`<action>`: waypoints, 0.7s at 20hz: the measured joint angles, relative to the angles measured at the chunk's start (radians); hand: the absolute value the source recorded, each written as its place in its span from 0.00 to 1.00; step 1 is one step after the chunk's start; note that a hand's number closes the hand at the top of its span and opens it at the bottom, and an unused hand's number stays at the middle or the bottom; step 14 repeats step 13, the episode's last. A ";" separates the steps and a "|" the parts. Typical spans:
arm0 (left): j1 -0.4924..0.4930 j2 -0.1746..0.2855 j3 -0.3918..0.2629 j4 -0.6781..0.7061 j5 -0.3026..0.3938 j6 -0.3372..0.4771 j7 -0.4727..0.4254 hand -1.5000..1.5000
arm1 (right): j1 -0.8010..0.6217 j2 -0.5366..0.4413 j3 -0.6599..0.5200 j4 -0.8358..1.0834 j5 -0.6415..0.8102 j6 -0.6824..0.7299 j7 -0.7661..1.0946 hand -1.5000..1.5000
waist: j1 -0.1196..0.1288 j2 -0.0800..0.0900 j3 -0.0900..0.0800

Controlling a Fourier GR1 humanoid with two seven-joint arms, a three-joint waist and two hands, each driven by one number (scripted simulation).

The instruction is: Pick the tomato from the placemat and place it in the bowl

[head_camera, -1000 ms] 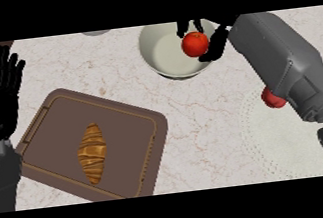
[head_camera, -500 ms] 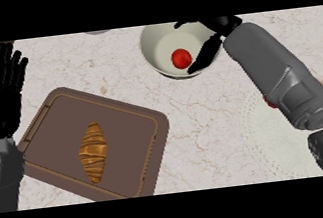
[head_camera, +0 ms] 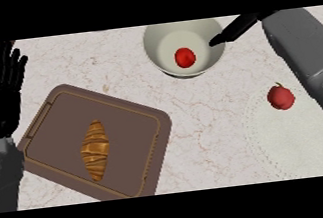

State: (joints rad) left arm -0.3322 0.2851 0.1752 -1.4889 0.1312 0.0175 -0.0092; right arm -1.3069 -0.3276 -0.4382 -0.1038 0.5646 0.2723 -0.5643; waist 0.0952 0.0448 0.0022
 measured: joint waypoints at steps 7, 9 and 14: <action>-0.029 0.000 -0.004 -0.001 0.005 -0.005 0.006 0.50 | 0.024 -0.133 -0.070 0.007 -0.065 0.082 0.011 0.00 | 0.020 0.019 0.002; -0.033 -0.004 -0.008 -0.004 0.005 -0.005 0.008 0.50 | 0.034 -0.170 -0.084 0.008 -0.078 0.115 0.007 0.00 | 0.025 0.023 0.003; -0.037 -0.006 -0.014 -0.002 0.005 -0.010 0.006 0.50 | 0.059 -0.228 -0.098 0.008 -0.090 0.171 -0.010 0.00 | 0.036 0.031 0.005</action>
